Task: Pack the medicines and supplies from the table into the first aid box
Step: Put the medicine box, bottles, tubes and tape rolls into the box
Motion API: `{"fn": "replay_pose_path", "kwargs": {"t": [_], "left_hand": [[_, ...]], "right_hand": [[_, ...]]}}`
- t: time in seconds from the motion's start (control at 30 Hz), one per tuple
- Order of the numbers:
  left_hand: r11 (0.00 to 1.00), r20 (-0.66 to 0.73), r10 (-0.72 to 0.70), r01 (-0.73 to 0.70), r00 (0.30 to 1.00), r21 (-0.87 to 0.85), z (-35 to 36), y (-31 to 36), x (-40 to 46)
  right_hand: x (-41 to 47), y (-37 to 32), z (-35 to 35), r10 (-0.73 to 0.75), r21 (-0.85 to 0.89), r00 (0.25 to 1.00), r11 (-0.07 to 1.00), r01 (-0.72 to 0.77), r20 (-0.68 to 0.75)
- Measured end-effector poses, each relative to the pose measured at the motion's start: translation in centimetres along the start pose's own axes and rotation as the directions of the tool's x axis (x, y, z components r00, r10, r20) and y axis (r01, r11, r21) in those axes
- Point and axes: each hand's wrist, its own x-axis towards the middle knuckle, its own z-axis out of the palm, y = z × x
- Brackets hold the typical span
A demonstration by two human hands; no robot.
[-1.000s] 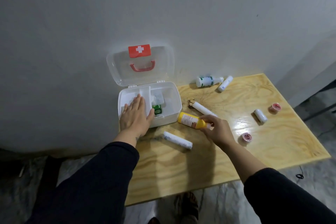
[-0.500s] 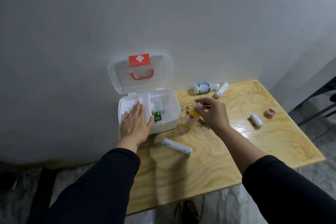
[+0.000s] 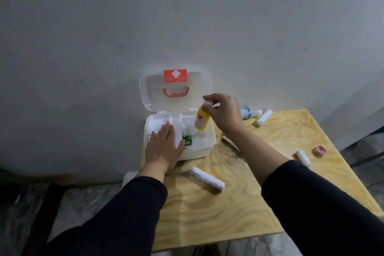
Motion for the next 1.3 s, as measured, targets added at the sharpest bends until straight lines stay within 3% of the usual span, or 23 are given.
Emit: {"fn": "replay_pose_path", "kwargs": {"t": [0.17, 0.53, 0.67, 0.87, 1.1, 1.3], "left_hand": [[1.000, -0.033, -0.015, 0.016, 0.999, 0.026, 0.3, 0.0, 0.1], [1.000, -0.066, -0.005, 0.006, 0.998, 0.018, 0.2, 0.0, -0.1], [1.000, -0.074, 0.000, 0.002, 0.997, 0.023, 0.1, 0.0, -0.2], [0.999, -0.100, 0.004, -0.001, 0.995, 0.033, 0.8, -0.4, 0.0], [0.999, -0.153, -0.013, 0.018, 0.988, 0.037, 1.3, -0.6, 0.2], [0.998, -0.149, -0.025, 0.033, 0.989, 0.055, 1.1, -0.3, 0.1]], "right_hand": [[0.3, 1.8, 2.9, -0.036, -0.159, 0.995, 0.986, 0.051, 0.092], [0.4, 4.3, 4.9, -0.014, -0.110, 0.984, 0.993, 0.034, 0.179], [0.9, 4.9, 3.4, 0.054, 0.023, 0.995, 0.998, -0.056, 0.089], [2.2, 10.0, -1.1, 0.292, 0.032, 0.956, 0.956, -0.291, -0.016], [3.8, 16.5, -6.0, 0.411, -0.054, 0.910, 0.909, -0.414, -0.061], [5.8, 20.2, -6.7, 0.370, -0.249, 0.928, 0.897, -0.366, -0.029]]}}
